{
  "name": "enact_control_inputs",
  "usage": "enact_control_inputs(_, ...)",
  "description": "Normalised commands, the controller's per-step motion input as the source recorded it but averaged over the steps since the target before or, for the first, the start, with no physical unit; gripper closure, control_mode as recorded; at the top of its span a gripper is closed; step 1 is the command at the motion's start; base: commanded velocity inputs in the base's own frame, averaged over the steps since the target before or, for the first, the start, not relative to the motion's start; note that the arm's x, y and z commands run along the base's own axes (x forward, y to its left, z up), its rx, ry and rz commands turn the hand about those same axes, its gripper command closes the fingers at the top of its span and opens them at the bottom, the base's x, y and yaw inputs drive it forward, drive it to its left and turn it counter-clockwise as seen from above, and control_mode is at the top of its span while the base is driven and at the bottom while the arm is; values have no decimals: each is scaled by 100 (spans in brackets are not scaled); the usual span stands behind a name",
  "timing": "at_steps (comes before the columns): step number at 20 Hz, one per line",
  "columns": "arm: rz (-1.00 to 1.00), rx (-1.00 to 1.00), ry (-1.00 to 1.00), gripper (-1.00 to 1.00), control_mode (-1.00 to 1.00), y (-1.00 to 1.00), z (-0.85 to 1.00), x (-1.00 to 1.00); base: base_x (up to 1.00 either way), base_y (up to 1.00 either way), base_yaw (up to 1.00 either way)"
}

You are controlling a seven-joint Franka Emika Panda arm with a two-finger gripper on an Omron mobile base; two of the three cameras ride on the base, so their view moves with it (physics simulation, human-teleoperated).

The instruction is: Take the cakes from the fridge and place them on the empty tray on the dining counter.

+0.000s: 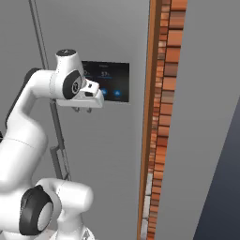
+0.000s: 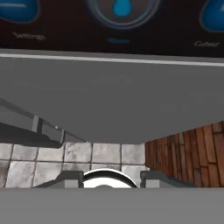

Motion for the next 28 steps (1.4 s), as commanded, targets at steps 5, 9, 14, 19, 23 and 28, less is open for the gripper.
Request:
enact_control_inputs(5, 0, 0, -4, -100, -100, 1, 0, -31, 0, 0, 0)
enact_control_inputs(9, 0, 10, -6, -100, -100, 0, 0, -59, 0, 0, 0)
enact_control_inputs(14, 0, 4, -16, -100, -100, 4, 0, -59, 0, 0, 0)
enact_control_inputs(19, 0, -2, -18, -100, -100, 25, 0, -45, 0, 0, 0)
enact_control_inputs(23, 0, -12, -15, -100, -100, 45, 15, -38, 0, 0, 0)
enact_control_inputs(28, 0, -5, -12, -100, 100, 18, 17, -40, -14, 1, 0)
